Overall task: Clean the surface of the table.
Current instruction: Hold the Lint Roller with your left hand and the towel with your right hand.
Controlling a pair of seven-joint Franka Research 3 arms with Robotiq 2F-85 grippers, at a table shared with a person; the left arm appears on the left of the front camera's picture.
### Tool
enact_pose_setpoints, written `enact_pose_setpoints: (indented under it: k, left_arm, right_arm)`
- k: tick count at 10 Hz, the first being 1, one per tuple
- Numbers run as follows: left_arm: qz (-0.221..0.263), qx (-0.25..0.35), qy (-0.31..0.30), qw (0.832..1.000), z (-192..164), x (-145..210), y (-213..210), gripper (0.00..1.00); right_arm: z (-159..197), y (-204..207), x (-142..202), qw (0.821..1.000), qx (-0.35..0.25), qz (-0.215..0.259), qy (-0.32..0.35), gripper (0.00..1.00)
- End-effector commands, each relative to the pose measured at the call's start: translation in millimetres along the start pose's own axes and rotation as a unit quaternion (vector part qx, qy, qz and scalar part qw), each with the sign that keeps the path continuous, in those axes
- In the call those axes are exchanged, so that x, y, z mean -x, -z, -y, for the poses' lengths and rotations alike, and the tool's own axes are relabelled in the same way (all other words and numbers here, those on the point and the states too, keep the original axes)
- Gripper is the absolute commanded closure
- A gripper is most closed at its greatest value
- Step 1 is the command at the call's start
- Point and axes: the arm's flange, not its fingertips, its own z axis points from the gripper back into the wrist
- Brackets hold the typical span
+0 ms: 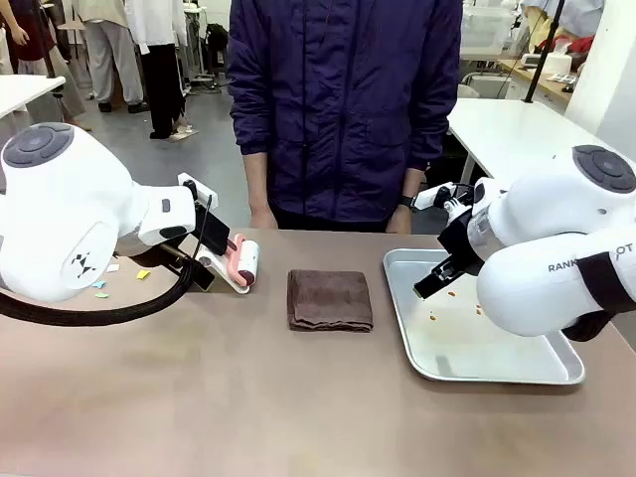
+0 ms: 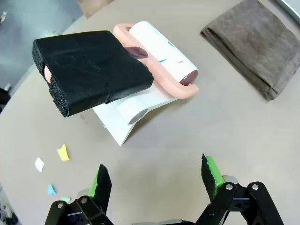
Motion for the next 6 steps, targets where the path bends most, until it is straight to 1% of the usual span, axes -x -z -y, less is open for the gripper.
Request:
enact_pose_setpoints:
  k: [1,6]
  left_arm:
    - [0.0,0.0,0.0,1.0,0.0,0.0,0.0,0.0]
    - [0.0,0.0,0.0,1.0,0.0,0.0,0.0,0.0]
  right_arm:
    - [0.0,-0.1,0.0,1.0,0.0,0.0,0.0,0.0]
    - [0.0,-0.1,0.0,1.0,0.0,0.0,0.0,0.0]
